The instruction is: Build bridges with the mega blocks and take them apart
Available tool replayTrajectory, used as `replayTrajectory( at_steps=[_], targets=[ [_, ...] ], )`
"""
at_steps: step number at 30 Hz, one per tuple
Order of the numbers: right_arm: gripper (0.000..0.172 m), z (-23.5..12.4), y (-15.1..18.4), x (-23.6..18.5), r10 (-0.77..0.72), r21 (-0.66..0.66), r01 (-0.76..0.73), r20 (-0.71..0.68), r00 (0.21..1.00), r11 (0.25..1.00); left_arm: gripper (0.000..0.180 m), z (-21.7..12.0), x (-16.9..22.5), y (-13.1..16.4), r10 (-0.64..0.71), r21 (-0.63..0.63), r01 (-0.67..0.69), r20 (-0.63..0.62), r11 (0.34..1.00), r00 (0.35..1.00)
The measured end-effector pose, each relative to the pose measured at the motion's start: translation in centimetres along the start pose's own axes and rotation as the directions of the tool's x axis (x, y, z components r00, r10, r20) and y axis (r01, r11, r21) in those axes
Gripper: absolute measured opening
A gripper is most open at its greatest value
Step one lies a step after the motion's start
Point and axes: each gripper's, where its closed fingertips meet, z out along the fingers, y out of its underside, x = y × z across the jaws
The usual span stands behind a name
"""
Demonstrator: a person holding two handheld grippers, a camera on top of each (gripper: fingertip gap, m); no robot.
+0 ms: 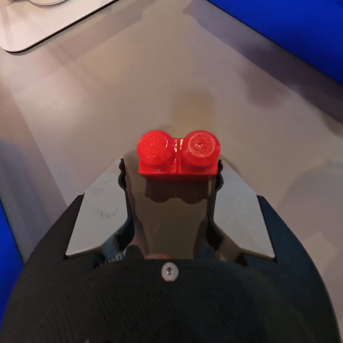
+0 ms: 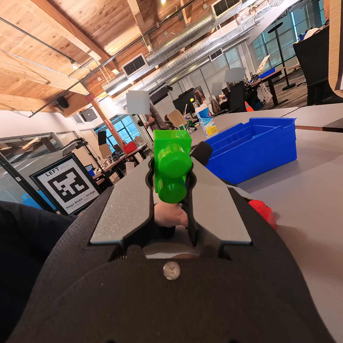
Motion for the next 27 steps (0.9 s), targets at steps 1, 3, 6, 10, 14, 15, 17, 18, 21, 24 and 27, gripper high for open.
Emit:
replayTrajectory(
  at_steps=[1,3,6,10,14,15,17,18,21,24,27],
  targets=[
    [0.033,-0.01,-0.03,-0.02,0.001,0.001,-0.001,0.001,1.000,1.000,0.096,0.02,0.02,-0.02,-0.002,0.000,0.002,-0.001,1.000,1.000],
    [0.033,-0.03,-0.09,-0.10,0.000,0.003,0.000,0.003,1.000,1.000,0.094,0.07,0.09,-0.11,0.001,0.002,-0.001,0.001,1.000,1.000],
    [0.033,-0.04,-0.10,-0.12,-0.001,0.004,0.001,0.004,1.000,1.000,0.090,0.19,0.34,-0.27,0.006,0.004,-0.006,-0.009,1.000,1.000],
    [0.033,-0.08,-0.14,-0.12,0.001,0.006,-0.001,0.004,1.000,1.000,0.088,0.35,0.53,-0.22,-0.009,-0.005,0.009,-0.040,1.000,0.999],
    [0.032,-0.12,-0.23,-0.17,0.001,0.009,-0.001,0.006,1.000,1.000,0.086,0.35,0.65,-0.17,-0.012,-0.008,0.012,-0.053,1.000,0.998],
    [0.032,-0.12,-0.24,-0.19,0.001,0.009,-0.001,0.007,1.000,1.000,0.086,0.36,0.66,-0.17,-0.015,-0.009,0.015,-0.057,1.000,0.998],
    [0.032,-0.12,-0.26,-0.24,0.001,0.009,-0.001,0.008,1.000,1.000,0.086,0.38,0.65,-0.18,-0.014,-0.010,0.013,-0.059,1.000,0.998],
    [0.033,-0.12,-0.27,-0.27,0.000,0.009,0.000,0.009,1.000,1.000,0.086,0.38,0.65,-0.17,-0.014,-0.010,0.013,-0.059,1.000,0.998],
    [0.033,-0.12,-0.28,-0.29,0.001,0.010,-0.001,0.010,1.000,1.000,0.086,0.39,0.64,-0.17,-0.015,-0.011,0.014,-0.058,1.000,0.998],
    [0.033,-0.14,-0.30,-0.31,0.000,0.010,0.000,0.010,1.000,1.000,0.086,0.44,0.66,-0.22,-0.018,-0.016,0.017,-0.054,1.000,0.998],
    [0.033,-0.17,-0.34,-0.34,0.002,0.013,-0.003,0.013,1.000,1.000,0.086,0.49,0.66,-0.25,-0.017,-0.013,0.016,-0.055,1.000,0.998]
  ],
)
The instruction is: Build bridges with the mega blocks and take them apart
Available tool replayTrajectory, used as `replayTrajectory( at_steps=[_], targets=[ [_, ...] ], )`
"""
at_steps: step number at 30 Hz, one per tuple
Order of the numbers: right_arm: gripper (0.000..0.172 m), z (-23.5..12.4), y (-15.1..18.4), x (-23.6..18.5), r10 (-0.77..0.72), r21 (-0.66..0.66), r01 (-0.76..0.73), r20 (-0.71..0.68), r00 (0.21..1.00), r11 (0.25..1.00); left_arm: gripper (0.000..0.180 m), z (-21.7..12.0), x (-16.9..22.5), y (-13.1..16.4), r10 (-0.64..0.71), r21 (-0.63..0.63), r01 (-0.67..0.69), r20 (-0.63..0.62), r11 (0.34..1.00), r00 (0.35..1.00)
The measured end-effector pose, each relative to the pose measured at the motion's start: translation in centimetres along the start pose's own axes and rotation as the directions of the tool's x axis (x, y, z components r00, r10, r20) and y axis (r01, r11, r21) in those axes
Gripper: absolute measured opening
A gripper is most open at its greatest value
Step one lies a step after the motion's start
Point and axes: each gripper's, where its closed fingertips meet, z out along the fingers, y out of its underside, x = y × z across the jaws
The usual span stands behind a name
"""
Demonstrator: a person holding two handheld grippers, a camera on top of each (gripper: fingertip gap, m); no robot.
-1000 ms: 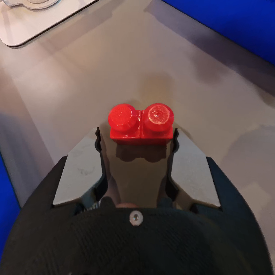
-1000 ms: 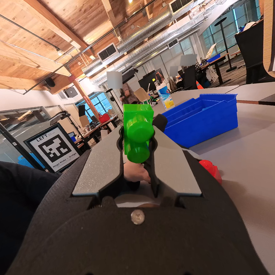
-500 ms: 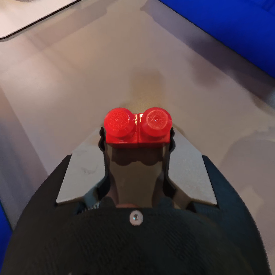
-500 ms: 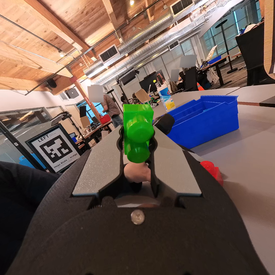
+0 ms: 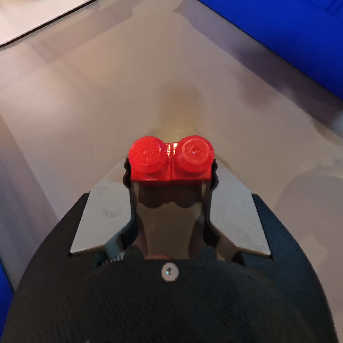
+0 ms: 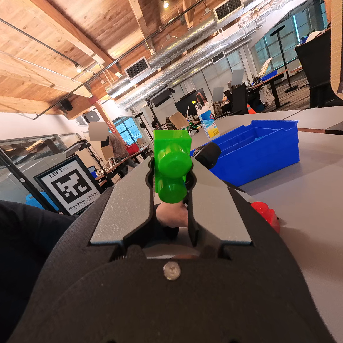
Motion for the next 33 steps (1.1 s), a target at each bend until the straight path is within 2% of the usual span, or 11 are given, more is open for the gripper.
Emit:
replayTrajectory(
  at_steps=[33],
  targets=[
    [0.033,-0.17,-0.27,-0.24,0.000,0.013,0.000,0.006,1.000,1.000,0.086,0.75,0.23,-0.70,-0.010,0.004,0.010,0.012,1.000,1.000]
  ],
)
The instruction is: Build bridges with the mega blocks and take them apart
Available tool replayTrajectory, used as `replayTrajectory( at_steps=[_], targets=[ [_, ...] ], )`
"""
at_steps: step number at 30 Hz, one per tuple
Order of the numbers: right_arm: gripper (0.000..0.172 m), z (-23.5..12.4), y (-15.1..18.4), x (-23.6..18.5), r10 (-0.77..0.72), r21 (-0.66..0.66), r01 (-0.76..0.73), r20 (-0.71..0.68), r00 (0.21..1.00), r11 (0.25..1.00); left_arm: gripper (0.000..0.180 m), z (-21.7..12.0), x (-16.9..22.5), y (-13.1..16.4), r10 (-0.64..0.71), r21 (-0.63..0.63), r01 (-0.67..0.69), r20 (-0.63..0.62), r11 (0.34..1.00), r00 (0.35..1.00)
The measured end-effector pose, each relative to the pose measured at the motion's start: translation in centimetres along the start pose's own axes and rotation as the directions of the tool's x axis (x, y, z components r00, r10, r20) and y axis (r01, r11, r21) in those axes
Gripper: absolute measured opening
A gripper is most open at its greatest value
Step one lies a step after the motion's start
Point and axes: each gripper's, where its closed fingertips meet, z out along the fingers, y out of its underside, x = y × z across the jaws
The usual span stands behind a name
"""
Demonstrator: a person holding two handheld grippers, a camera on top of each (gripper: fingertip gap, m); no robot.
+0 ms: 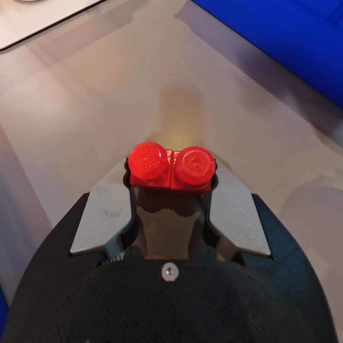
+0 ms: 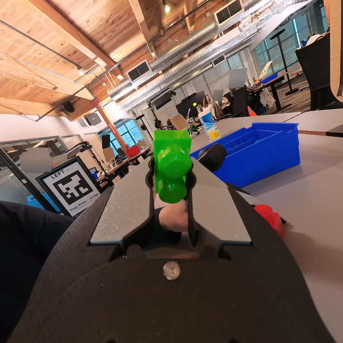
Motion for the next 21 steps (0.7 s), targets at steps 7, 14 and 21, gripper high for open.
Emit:
replayTrajectory(
  at_steps=[7,14,21],
  targets=[
    [0.032,-0.2,-0.2,0.0,0.004,0.009,-0.004,0.001,1.000,1.000,0.086,-0.4,0.1,0.4,0.000,0.001,0.000,0.002,1.000,1.000],
    [0.033,-0.1,-0.1,-0.1,0.004,0.006,-0.004,0.005,1.000,1.000,0.087,-0.8,0.3,0.8,0.021,0.000,-0.021,-0.022,1.000,1.000],
    [0.033,-0.2,-0.2,-0.1,0.010,0.011,-0.010,0.008,1.000,1.000,0.086,-1.2,0.3,1.1,0.051,0.004,-0.051,-0.058,0.999,0.997]
  ],
)
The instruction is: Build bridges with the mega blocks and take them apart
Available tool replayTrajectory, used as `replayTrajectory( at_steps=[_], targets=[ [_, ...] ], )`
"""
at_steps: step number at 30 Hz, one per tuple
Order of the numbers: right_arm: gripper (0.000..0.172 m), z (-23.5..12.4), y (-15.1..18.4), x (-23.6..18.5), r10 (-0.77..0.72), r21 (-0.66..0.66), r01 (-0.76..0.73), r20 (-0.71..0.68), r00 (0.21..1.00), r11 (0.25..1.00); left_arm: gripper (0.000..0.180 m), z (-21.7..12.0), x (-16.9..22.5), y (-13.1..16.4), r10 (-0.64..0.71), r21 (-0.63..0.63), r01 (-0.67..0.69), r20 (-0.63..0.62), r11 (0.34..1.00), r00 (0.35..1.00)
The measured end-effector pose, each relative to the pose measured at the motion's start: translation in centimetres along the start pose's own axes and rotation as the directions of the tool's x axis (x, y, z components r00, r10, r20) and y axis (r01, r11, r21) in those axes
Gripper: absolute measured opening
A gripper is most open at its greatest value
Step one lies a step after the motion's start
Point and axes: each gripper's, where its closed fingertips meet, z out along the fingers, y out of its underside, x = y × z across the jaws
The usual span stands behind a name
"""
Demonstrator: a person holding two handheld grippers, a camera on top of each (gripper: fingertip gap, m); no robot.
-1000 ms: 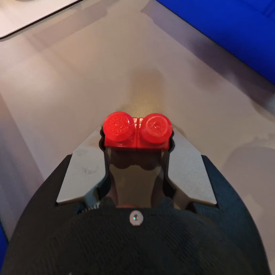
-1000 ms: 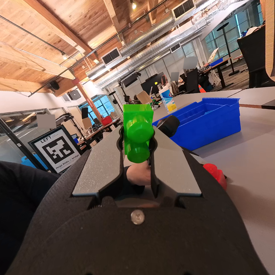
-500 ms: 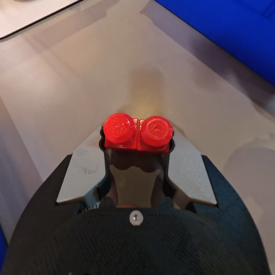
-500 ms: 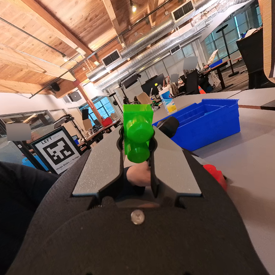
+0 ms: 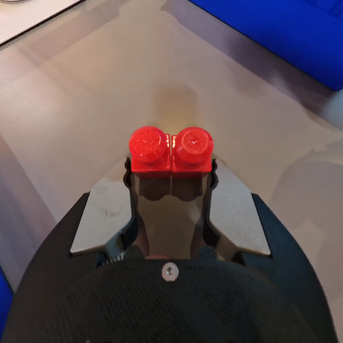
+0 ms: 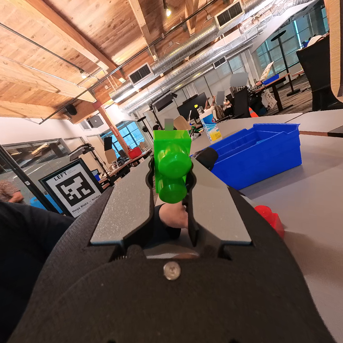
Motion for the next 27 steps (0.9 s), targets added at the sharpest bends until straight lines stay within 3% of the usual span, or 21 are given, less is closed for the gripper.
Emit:
replayTrajectory(
  at_steps=[18,27],
  targets=[
    [0.033,0.02,0.05,-0.03,0.003,0.000,-0.003,0.003,1.000,1.000,0.077,-0.29,-0.35,0.17,-0.008,0.007,0.008,0.009,1.000,1.000],
    [0.033,0.01,0.09,0.07,0.003,-0.003,-0.003,0.001,1.000,1.000,0.083,-0.03,-0.29,-0.01,0.022,0.003,-0.022,-0.023,1.000,0.999]
  ],
)
